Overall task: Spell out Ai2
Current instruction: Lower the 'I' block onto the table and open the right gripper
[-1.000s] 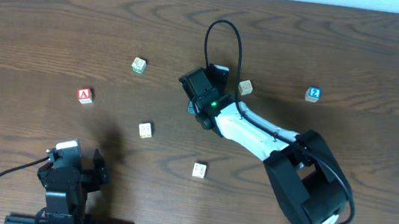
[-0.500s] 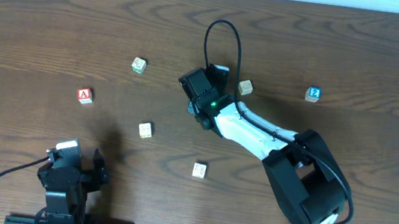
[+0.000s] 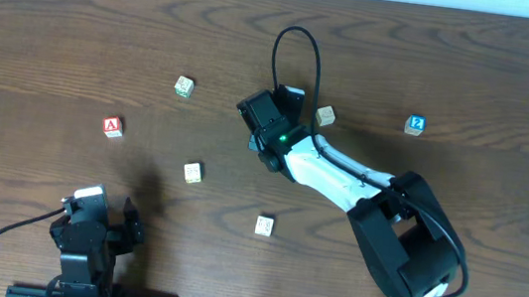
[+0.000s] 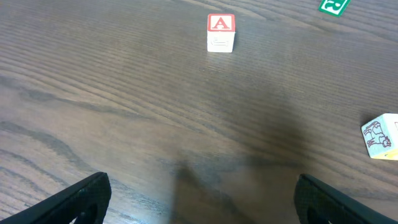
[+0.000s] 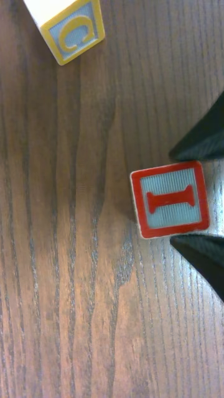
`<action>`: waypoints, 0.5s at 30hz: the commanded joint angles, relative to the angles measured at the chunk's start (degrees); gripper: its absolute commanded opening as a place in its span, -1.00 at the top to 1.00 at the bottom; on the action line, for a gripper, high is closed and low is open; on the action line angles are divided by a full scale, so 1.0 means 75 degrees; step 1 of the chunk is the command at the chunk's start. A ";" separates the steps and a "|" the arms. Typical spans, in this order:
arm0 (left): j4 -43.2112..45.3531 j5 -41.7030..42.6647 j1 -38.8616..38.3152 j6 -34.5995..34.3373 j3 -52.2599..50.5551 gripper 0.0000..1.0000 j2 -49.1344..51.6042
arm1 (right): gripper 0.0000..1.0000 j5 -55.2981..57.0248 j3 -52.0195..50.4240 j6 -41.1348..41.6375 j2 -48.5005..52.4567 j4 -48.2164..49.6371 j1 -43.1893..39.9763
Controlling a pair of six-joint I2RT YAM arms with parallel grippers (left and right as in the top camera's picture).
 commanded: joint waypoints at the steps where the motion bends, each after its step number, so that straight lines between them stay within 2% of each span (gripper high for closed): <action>1: -0.0137 -0.0020 0.0047 0.0111 -0.0122 -0.91 -0.0044 | 0.21 0.0076 -0.0029 0.0111 0.0283 0.0006 0.0087; 8: -0.0137 -0.0020 0.0047 0.0111 -0.0122 -0.91 -0.0044 | 0.15 0.0067 -0.0029 0.0111 0.0283 0.0064 0.0119; 15: -0.0137 -0.0020 0.0047 0.0111 -0.0122 -0.91 -0.0044 | 0.23 0.0096 -0.0029 0.0117 0.0283 0.0154 0.0117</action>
